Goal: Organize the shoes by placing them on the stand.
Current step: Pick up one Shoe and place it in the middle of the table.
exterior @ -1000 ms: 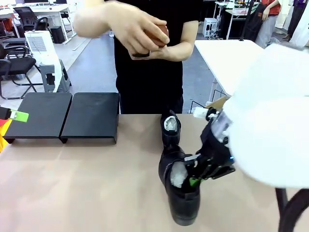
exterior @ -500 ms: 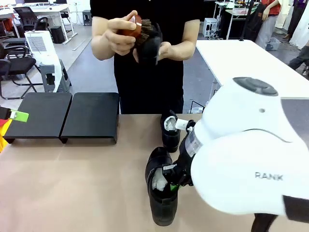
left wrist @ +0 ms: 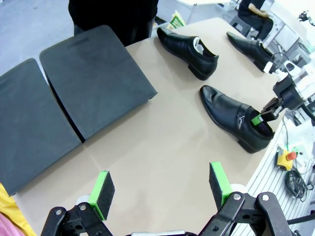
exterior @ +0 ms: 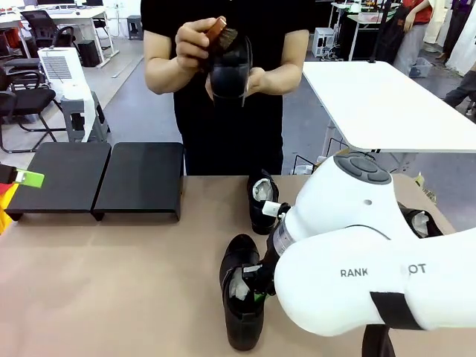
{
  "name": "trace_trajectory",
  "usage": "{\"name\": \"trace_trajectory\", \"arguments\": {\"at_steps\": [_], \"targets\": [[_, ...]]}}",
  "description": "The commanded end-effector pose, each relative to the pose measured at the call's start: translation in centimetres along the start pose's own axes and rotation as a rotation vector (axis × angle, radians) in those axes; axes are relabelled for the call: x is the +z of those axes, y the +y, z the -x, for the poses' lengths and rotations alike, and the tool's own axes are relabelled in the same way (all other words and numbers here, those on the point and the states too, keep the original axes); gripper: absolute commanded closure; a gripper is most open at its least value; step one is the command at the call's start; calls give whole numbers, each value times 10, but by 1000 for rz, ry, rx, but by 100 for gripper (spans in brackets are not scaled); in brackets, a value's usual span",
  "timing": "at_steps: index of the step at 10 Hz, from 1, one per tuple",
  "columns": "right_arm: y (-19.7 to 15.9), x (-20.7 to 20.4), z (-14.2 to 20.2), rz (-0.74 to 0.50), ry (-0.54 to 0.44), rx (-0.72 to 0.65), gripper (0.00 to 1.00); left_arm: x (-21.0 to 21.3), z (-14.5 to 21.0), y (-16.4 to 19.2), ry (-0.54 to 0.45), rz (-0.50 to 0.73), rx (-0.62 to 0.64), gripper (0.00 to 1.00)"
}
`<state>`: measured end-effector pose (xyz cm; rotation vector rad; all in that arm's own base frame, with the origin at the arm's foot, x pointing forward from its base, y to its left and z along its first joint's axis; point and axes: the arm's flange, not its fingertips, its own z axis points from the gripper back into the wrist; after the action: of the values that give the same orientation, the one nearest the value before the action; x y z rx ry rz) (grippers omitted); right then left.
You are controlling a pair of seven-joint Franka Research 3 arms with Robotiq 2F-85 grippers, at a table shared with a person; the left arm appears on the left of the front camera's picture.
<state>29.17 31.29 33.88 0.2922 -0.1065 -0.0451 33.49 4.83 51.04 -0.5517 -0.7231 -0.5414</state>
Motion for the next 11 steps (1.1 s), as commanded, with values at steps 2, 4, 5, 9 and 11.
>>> {"name": "trace_trajectory", "arguments": {"at_steps": [2, 4, 5, 9, 11], "targets": [[-17, -15, 10, 8, -22, 27, 73, 1, -1, 1, -13, 15, -12, 0], [-19, -14, 10, 14, -16, 33, 34, 1, -1, 1, -13, 15, -12, 0], [-21, -13, 12, 12, -13, 36, 14, 1, -1, 1, -13, 15, -12, 0], [-25, 3, 16, -2, -11, 49, 0, 1, -1, 1, -13, 15, -12, 0], [-25, 10, 19, -4, -14, 57, 0, 1, -1, 1, -13, 15, -12, 0]]}}
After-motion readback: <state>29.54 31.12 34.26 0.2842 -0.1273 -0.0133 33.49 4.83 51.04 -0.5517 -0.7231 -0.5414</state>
